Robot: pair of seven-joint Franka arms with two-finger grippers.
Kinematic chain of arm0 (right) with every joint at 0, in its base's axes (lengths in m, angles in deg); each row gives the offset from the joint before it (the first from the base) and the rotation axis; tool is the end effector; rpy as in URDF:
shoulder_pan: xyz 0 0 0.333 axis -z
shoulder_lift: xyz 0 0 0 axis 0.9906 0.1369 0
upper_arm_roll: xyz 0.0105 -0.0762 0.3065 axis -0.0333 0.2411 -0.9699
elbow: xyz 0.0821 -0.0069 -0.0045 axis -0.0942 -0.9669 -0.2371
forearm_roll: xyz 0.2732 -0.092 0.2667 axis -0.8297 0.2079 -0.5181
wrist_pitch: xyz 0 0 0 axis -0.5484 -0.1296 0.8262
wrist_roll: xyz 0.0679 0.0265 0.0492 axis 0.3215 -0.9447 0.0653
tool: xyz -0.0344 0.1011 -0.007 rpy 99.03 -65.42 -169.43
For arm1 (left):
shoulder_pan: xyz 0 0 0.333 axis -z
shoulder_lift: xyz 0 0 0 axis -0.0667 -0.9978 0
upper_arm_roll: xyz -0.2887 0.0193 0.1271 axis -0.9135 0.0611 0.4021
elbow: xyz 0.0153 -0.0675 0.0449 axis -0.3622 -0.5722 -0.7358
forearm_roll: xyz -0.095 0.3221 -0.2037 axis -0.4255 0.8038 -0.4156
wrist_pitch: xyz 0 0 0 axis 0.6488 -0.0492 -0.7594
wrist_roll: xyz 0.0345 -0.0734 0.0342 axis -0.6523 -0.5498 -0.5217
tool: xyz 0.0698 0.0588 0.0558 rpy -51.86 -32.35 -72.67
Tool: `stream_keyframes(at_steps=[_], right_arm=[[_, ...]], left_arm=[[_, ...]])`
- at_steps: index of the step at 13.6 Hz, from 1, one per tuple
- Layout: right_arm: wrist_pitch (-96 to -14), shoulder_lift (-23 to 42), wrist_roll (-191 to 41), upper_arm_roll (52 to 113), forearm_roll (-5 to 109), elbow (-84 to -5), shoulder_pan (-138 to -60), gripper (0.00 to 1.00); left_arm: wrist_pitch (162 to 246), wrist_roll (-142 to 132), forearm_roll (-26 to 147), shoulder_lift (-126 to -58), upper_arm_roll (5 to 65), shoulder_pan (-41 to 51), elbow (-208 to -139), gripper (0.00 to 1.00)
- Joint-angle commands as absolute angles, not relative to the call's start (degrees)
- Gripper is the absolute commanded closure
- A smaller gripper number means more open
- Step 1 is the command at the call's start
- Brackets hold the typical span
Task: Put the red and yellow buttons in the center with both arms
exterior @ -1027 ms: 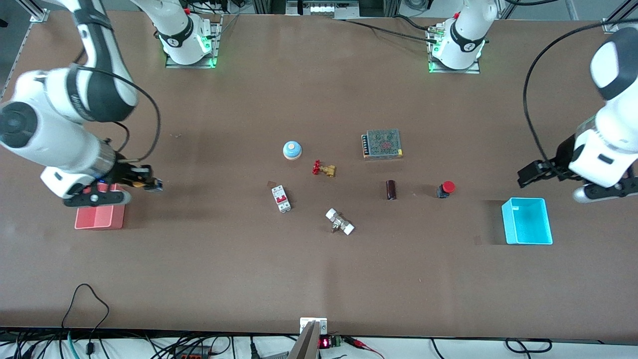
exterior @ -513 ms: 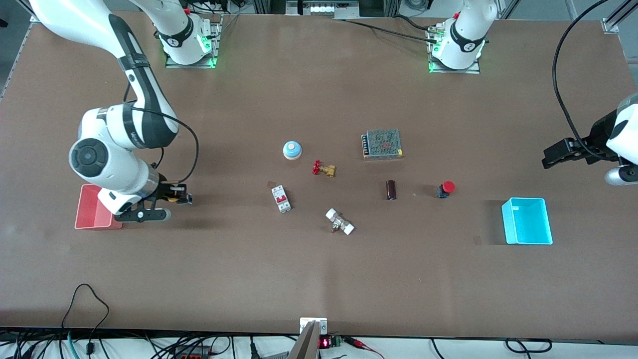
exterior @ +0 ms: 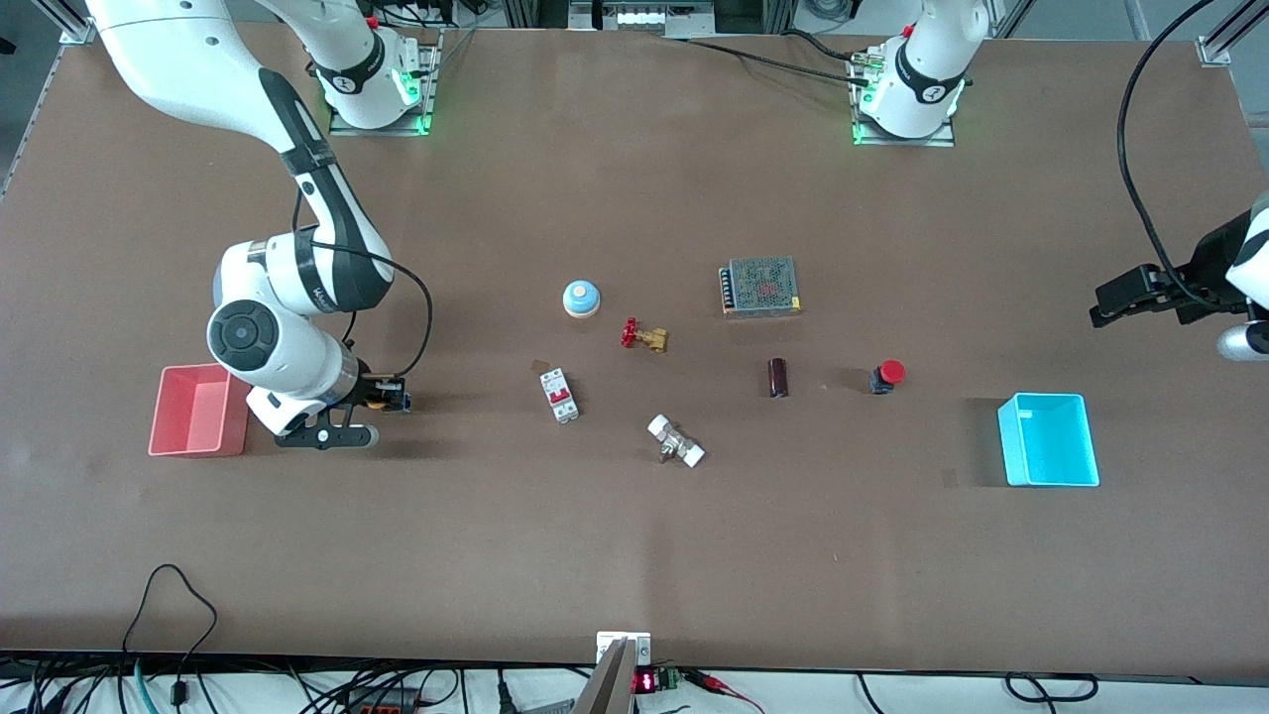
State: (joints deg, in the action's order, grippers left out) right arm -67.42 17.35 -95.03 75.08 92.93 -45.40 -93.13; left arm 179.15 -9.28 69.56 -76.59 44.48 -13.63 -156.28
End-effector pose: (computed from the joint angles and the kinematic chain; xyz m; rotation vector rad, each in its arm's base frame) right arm 0.6430 0.1428 0.2554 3.0891 0.0094 -0.0836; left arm 0.6117 0.0175 0.5903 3.1150 0.0924 -0.0006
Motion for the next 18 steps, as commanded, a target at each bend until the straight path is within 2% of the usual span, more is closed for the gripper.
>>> stream_keyframes(at_steps=[1, 3, 9, 10, 11, 12, 13, 17, 18], right_arm=[[-68.12, 17.38, -98.12, 75.64, 94.45, -45.75, -94.53, 0.71], [-68.81, 17.73, -98.12, 75.64, 94.45, -46.10, -94.61, 0.71], [-71.37, 18.69, -98.30, 75.73, 94.45, -47.25, -94.53, 0.69], [-71.37, 18.78, -98.30, 75.73, 94.36, -47.25, -94.53, 0.66], [-71.37, 18.78, -98.38, 75.73, 94.36, -47.25, -94.53, 0.50], [-71.37, 18.87, -98.30, 75.73, 94.36, -47.25, -94.53, 0.47], [-71.37, 18.87, -98.30, 75.73, 94.36, -47.25, -94.61, 0.37], [-71.37, 18.78, -98.30, 75.73, 94.27, -47.16, -94.61, 0.26], [-71.37, 18.52, -98.30, 75.73, 93.84, -47.07, -94.70, 0.18]], left_arm=[[177.87, -10.86, 68.95, -74.82, 43.64, -14.28, -156.73, 0.00], [178.22, -10.86, 69.13, -73.15, 43.64, -14.28, -159.36, 0.00], [178.75, -9.98, 69.04, -72.62, 43.64, -14.28, -160.78, 0.00], [178.84, -9.98, 69.04, -72.44, 43.64, -14.28, -160.87, 0.00], [178.84, -9.98, 69.04, -72.35, 43.64, -14.28, -161.04, 0.00], [178.84, -9.98, 69.04, -72.27, 43.64, -14.28, -161.22, 0.00], [178.75, -9.98, 69.04, -72.27, 43.64, -14.28, -161.31, 0.00], [178.66, -9.98, 69.04, -72.18, 43.64, -14.37, -161.31, 0.00], [178.58, -9.98, 69.13, -72.18, 43.64, -14.37, -161.31, 0.00]])
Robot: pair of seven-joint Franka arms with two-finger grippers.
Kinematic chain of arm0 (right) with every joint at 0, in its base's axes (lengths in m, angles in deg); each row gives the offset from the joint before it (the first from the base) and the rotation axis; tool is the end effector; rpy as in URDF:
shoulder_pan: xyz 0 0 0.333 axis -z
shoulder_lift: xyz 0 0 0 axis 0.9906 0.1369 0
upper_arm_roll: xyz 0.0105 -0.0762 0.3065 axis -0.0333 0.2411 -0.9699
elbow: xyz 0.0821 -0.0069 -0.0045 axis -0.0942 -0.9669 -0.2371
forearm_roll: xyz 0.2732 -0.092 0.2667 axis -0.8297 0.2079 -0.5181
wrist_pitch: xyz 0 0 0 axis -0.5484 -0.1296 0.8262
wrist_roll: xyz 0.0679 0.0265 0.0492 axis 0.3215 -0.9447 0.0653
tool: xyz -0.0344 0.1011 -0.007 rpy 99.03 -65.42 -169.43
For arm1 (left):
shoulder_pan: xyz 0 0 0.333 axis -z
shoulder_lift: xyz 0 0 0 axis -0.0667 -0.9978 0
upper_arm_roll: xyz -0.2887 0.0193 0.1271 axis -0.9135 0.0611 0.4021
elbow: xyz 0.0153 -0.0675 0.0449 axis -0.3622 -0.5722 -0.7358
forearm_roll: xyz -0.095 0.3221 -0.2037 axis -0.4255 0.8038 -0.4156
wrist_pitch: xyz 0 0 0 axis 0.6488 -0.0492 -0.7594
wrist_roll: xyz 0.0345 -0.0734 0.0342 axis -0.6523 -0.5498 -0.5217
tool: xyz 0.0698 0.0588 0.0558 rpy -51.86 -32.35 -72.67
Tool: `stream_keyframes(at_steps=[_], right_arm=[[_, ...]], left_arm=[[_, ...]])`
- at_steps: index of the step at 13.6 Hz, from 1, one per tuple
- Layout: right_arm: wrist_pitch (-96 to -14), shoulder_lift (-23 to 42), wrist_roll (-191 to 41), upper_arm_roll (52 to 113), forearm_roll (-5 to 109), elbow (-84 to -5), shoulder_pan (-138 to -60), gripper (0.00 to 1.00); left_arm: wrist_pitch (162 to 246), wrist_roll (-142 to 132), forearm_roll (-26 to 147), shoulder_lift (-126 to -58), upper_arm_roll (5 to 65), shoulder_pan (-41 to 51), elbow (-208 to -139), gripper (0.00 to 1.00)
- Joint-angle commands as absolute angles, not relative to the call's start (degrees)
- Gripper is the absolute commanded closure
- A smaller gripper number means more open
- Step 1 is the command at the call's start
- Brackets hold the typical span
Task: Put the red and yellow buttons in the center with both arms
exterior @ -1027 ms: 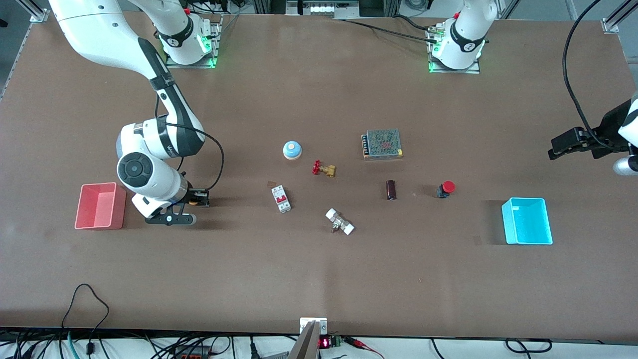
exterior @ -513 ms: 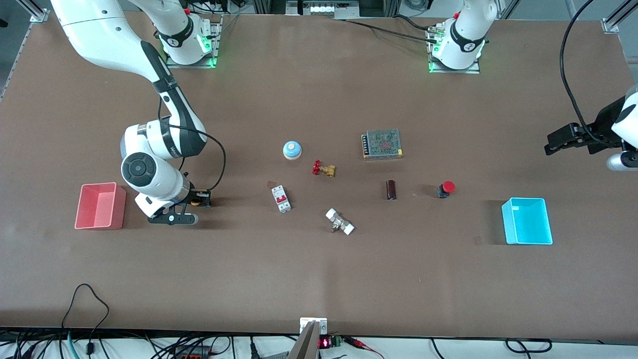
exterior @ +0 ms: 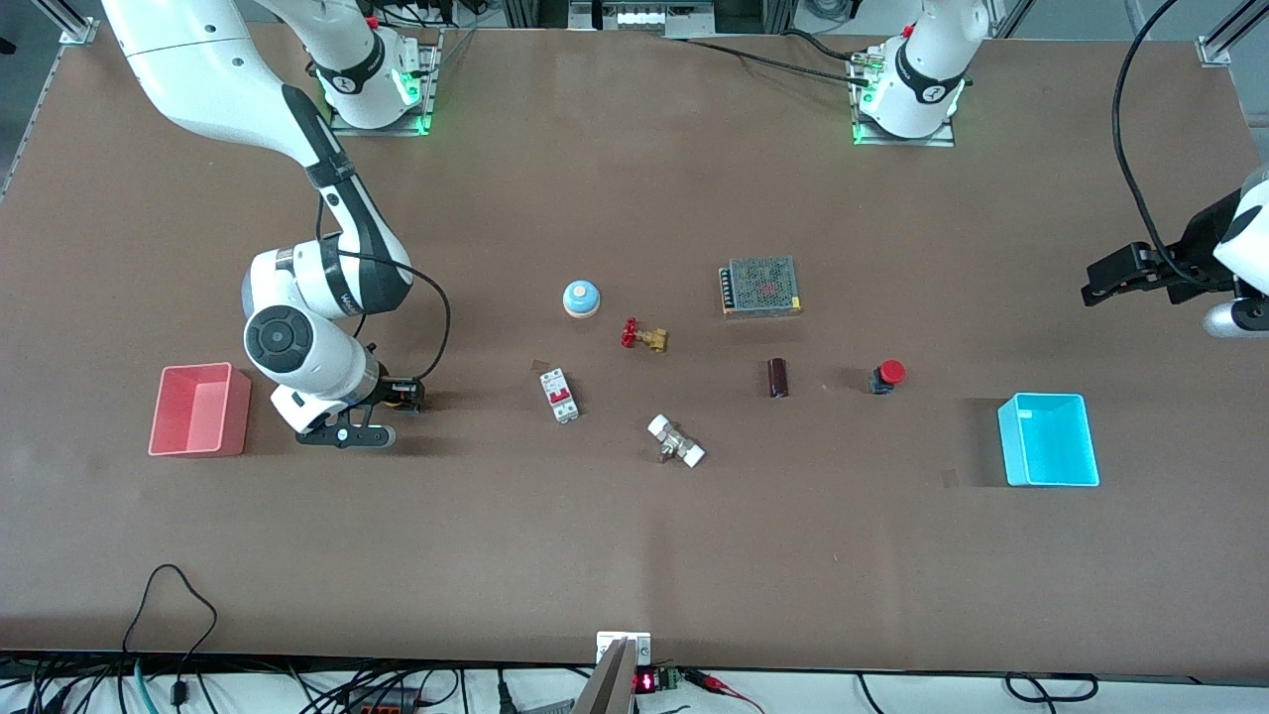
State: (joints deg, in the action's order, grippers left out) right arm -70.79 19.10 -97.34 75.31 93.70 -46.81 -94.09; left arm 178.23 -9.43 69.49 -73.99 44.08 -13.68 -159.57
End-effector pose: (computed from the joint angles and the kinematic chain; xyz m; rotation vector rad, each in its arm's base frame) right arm 0.6373 0.1507 0.2298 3.0806 -0.0143 -0.0722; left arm 0.5961 0.0113 0.5889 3.1204 0.0769 -0.0450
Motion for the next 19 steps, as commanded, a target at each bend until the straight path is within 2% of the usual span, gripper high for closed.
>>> stream_keyframes(at_steps=[1, 2, 3, 6, 10, 13, 15, 19], right_arm=[[-71.37, 17.91, -97.95, 75.73, 93.66, -46.72, -95.05, 0.07], [-70.50, 15.90, -97.60, 75.73, 93.22, -46.37, -95.14, 0.00], [-68.14, 13.27, -97.42, 75.73, 92.96, -46.19, -95.06, 0.00], [-51.66, 3.70, -95.24, 75.82, 89.97, -41.90, -94.18, 0.00], [-34.23, -7.47, -84.52, 75.91, 89.61, -36.36, -85.85, 0.00], [-31.12, -12.23, -83.98, 75.64, 89.00, -36.34, -80.57, 0.00], [-30.42, -14.61, -81.17, 75.20, 88.74, -38.54, -80.20, 0.00], [-29.53, -13.92, -82.13, 75.20, 88.74, -38.37, -80.38, 0.00]], left_arm=[[178.57, -9.98, 69.13, -72.18, 43.64, -14.37, -161.31, 0.00], [178.57, -9.98, 69.21, -72.18, 43.64, -14.28, -161.31, 0.00], [178.57, -10.07, 69.30, -71.92, 43.64, -14.28, -161.31, 0.00], [178.57, -10.07, 69.30, -71.74, 43.55, -14.20, -161.39, 0.00], [178.66, -9.98, 69.30, -71.56, 43.64, -14.19, -161.39, 0.00], [178.66, -10.07, 69.30, -71.47, 43.55, -14.11, -161.48, 0.00], [178.66, -9.98, 69.30, -71.39, 43.55, -13.93, -161.57, 0.00], [178.66, -9.98, 69.30, -71.39, 43.55, -13.93, -161.57, 0.00]])
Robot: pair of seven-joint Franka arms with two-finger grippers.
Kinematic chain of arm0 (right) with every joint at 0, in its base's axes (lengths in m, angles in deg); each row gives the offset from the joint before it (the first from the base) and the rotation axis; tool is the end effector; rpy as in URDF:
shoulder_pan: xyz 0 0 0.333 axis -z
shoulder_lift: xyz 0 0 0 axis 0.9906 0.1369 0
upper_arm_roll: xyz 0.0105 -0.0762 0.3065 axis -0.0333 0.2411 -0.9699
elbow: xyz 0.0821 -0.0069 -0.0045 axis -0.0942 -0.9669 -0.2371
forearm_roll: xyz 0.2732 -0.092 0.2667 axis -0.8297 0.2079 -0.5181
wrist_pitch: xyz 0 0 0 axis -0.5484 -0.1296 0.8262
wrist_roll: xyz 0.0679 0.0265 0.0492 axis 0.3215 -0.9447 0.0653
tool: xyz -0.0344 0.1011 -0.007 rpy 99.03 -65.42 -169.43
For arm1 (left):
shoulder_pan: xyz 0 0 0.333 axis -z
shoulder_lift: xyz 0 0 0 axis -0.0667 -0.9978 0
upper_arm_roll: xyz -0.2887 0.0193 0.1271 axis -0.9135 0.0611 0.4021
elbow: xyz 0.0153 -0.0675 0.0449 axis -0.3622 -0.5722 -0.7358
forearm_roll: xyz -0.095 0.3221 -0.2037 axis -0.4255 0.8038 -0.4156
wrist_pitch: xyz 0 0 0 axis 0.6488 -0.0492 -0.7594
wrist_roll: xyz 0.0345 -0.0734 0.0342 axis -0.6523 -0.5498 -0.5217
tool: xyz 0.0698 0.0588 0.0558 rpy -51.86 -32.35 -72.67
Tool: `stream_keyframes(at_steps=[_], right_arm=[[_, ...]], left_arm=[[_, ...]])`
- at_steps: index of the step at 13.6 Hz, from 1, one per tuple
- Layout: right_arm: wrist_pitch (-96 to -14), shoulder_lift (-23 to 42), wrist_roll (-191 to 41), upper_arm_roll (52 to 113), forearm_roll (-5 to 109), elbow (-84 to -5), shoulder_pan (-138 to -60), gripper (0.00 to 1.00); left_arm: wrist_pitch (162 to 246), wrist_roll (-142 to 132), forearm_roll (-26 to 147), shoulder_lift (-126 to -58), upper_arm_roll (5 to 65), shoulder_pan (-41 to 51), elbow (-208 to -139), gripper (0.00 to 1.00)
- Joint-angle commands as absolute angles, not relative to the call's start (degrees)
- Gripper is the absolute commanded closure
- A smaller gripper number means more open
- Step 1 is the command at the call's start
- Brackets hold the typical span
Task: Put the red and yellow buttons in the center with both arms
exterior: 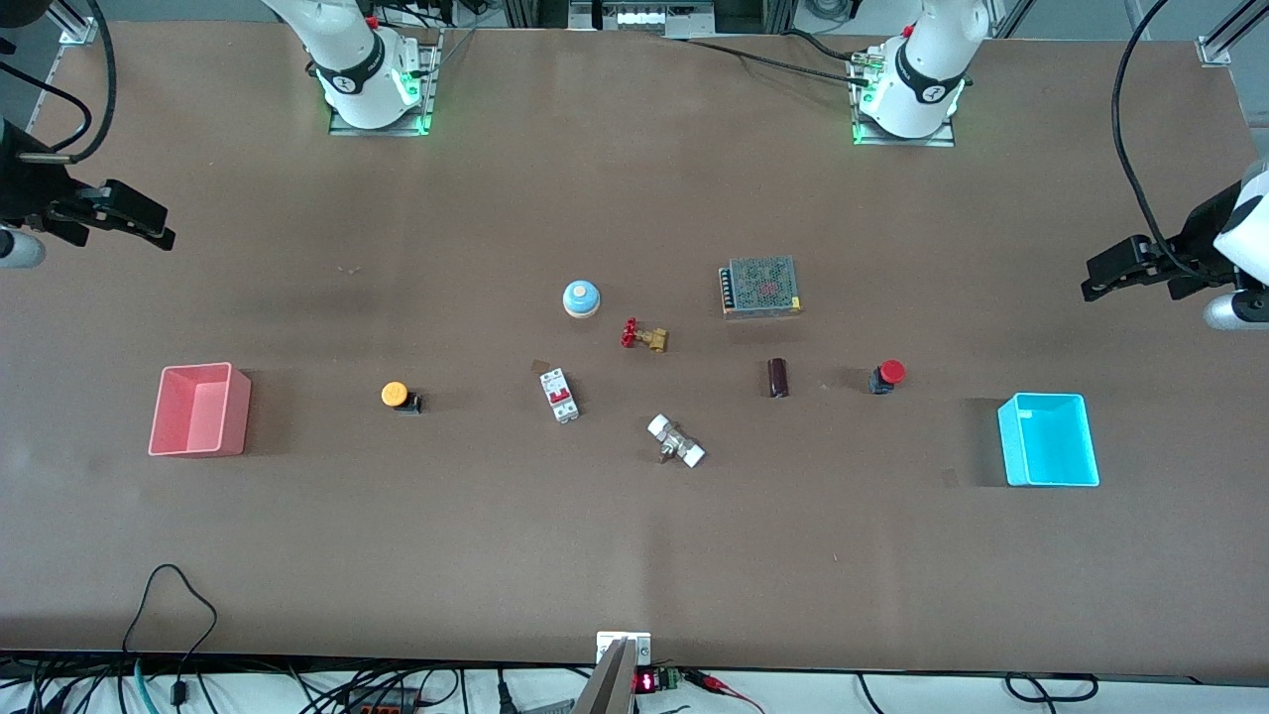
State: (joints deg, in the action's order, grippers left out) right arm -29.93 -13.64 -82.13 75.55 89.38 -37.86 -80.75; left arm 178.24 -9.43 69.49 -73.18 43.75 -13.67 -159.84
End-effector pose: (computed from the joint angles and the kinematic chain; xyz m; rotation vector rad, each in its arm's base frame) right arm 0.5553 -0.0007 0.6007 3.1315 -0.0519 -0.0738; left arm 0.5923 0.0073 0.5951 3.1223 0.0675 -0.0302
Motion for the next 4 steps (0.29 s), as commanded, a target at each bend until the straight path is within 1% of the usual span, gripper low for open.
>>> stream_keyframes(at_steps=[1, 4], right_arm=[[-29.53, -13.91, -82.13, 75.20, 88.74, -38.37, -80.29, 0.00], [-29.53, -13.91, -82.30, 75.11, 88.74, -38.37, -80.64, 0.00]], left_arm=[[178.66, -9.98, 69.30, -71.39, 43.55, -13.93, -161.57, 0.00], [178.66, -10.07, 69.30, -71.30, 43.55, -13.93, -161.57, 0.00]])
